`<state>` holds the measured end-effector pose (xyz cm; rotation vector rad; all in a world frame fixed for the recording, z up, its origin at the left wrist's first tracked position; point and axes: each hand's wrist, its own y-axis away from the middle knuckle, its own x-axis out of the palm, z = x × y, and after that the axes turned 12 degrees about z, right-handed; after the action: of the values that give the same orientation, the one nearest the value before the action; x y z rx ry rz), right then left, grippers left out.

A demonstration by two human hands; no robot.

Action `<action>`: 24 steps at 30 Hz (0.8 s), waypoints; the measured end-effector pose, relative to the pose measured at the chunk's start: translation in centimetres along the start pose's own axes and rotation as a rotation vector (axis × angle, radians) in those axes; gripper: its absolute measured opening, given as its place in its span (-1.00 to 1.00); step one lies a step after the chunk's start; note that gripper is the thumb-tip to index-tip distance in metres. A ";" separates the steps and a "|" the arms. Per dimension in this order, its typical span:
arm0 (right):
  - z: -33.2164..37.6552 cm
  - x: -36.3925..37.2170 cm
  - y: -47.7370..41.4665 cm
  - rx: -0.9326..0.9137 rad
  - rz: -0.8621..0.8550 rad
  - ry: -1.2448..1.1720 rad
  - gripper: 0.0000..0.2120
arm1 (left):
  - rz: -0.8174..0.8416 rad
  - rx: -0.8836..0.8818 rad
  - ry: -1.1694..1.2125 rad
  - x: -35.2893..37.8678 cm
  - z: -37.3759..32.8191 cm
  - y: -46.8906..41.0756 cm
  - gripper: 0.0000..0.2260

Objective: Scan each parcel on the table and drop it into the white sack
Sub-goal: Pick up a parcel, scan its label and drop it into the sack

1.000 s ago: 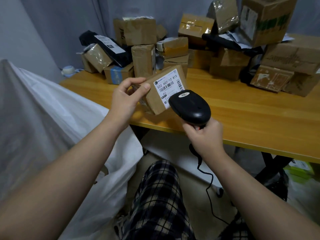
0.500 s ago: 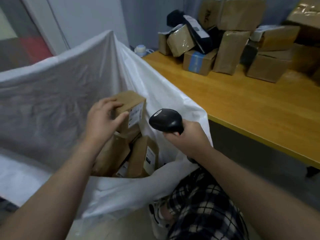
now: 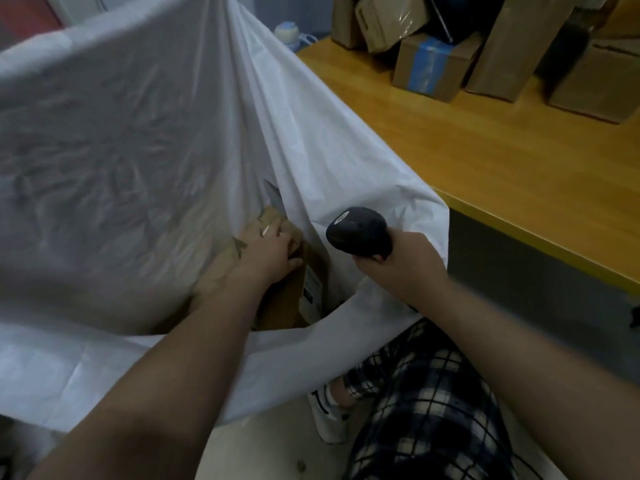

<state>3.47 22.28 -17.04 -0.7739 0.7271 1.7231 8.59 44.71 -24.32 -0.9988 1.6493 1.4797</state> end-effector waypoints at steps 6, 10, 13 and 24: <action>-1.1 -3.0 1.6 -0.065 -0.131 -0.176 -0.68 | -0.596 0.139 0.076 -4.5 -4.4 4.3 -0.74; -2.9 -7.2 2.8 0.007 -0.338 -0.462 -0.67 | -0.788 0.391 0.086 -7.5 -9.4 6.5 -0.80; -4.3 -11.5 4.3 0.073 -0.439 -0.732 -0.71 | -0.801 0.498 0.096 -9.8 -14.1 7.4 -0.79; -16.2 -23.5 9.6 0.281 -0.619 -1.352 -0.75 | -0.519 0.666 -0.013 -14.2 -31.4 3.7 -0.65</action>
<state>1.88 -6.18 -7.28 0.4032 -0.2191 1.1425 11.80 15.02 -6.77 -0.9205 1.5490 0.5348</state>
